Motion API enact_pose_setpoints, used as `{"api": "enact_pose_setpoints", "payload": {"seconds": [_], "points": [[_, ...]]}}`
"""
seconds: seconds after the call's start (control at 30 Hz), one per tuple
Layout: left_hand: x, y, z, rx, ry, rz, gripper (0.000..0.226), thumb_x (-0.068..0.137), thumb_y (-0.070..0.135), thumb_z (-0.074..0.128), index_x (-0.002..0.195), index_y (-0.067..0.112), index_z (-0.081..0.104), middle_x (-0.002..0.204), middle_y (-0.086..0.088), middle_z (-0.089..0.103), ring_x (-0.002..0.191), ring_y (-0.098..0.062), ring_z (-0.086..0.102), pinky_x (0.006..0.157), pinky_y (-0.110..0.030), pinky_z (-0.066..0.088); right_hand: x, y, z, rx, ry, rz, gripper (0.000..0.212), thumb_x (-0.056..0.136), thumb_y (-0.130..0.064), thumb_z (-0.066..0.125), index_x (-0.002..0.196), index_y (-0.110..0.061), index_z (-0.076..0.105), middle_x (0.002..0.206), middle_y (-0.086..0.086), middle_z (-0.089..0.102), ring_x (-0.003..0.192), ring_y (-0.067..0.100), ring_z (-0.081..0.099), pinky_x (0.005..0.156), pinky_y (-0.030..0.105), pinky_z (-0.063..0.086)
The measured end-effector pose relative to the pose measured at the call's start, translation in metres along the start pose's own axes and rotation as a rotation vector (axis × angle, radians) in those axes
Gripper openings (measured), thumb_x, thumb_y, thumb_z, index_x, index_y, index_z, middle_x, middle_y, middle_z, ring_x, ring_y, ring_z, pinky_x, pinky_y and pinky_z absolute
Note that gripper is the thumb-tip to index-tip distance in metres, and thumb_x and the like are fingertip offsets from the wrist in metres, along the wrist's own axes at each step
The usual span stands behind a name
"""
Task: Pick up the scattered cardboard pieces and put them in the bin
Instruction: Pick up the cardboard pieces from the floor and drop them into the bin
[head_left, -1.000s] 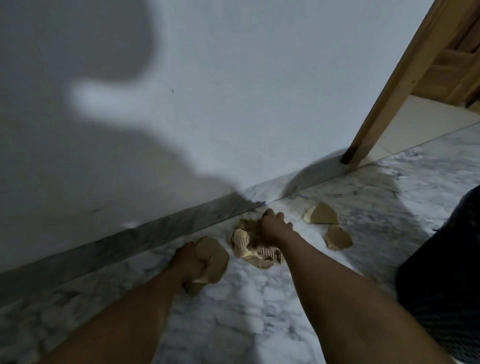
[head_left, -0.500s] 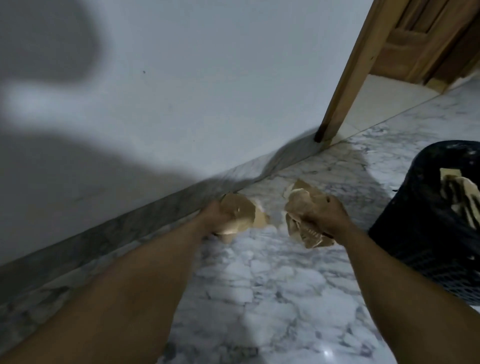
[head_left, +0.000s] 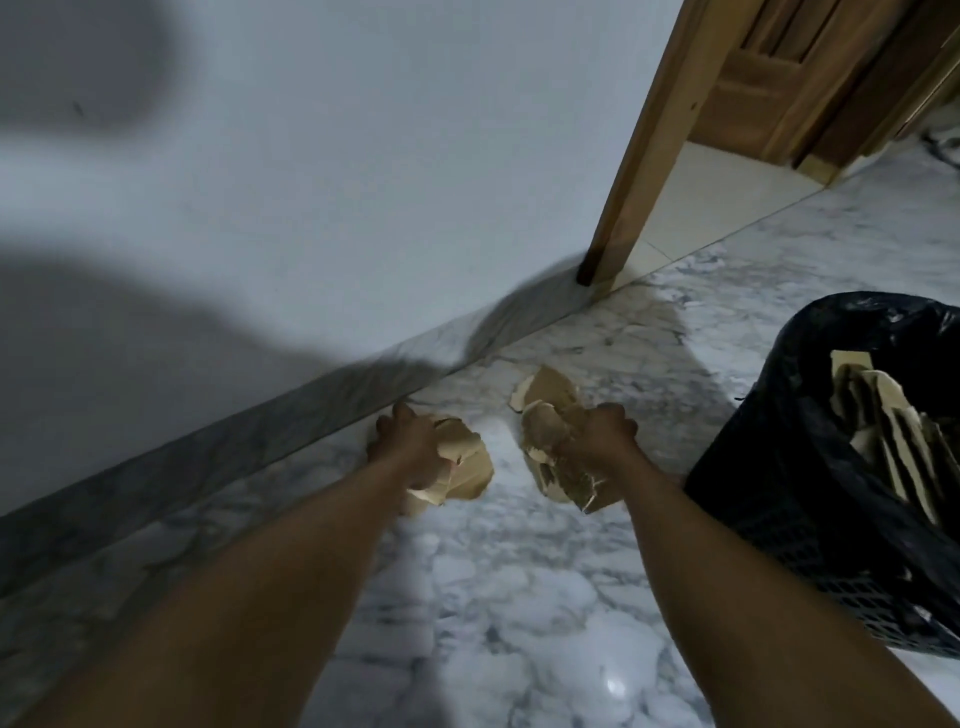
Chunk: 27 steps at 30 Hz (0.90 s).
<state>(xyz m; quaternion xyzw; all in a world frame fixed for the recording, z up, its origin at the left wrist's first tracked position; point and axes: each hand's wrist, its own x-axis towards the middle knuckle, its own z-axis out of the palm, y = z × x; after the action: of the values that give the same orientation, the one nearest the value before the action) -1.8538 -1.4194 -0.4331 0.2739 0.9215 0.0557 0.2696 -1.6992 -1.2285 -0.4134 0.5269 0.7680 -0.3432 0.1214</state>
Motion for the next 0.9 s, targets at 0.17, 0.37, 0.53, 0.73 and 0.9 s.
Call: {"api": "enact_pose_setpoints", "payload": {"seconds": [0.17,0.37,0.53,0.73,0.9], "points": [[0.024,-0.001,-0.005,0.081,-0.125,0.012,0.098,0.073,0.065,0.071,0.145,0.009,0.037,0.144,-0.019,0.039,0.124,-0.034,0.051,0.099,-0.033,0.044,0.024,-0.019,-0.010,-0.223,-0.088,-0.121,0.081,0.063,-0.051,0.083,0.128,-0.007,0.063,0.129,0.020,0.062,0.113,0.032,0.061,0.090,0.033,0.049],[0.047,0.009,-0.023,0.143,-0.243,0.062,0.093,0.069,0.063,0.076,0.132,-0.001,0.054,0.131,-0.017,0.061,0.118,-0.029,0.060,0.095,-0.031,0.049,0.024,-0.038,-0.031,-0.248,-0.223,-0.189,0.057,0.076,-0.026,0.084,0.125,-0.008,0.061,0.115,0.010,0.059,0.098,0.027,0.057,0.079,0.033,0.046],[0.047,0.004,-0.019,0.061,-0.248,0.084,0.088,0.066,0.056,0.083,0.131,0.005,0.055,0.131,-0.014,0.060,0.116,-0.029,0.060,0.096,-0.033,0.050,0.043,-0.072,-0.023,-0.260,-0.088,-0.169,0.101,0.056,-0.054,0.082,0.138,-0.005,0.050,0.131,0.020,0.056,0.111,0.034,0.058,0.089,0.038,0.052],[0.038,-0.010,-0.012,-0.049,-0.172,0.078,0.101,0.047,0.068,0.084,0.128,0.012,0.059,0.129,-0.009,0.061,0.107,-0.025,0.063,0.091,-0.035,0.054,0.035,-0.088,0.003,-0.361,-0.090,-0.008,0.108,0.068,-0.062,0.076,0.153,-0.020,0.026,0.153,0.019,0.029,0.139,0.040,0.029,0.114,0.047,0.031],[0.017,-0.005,-0.009,-0.040,-0.073,0.040,0.096,0.060,0.065,0.080,0.136,0.014,0.050,0.143,-0.016,0.043,0.120,-0.031,0.057,0.094,-0.040,0.051,0.100,-0.019,0.053,-0.218,-0.178,0.112,0.137,0.009,-0.078,0.076,0.132,-0.021,0.054,0.137,0.015,0.055,0.121,0.036,0.055,0.103,0.047,0.045]]}}
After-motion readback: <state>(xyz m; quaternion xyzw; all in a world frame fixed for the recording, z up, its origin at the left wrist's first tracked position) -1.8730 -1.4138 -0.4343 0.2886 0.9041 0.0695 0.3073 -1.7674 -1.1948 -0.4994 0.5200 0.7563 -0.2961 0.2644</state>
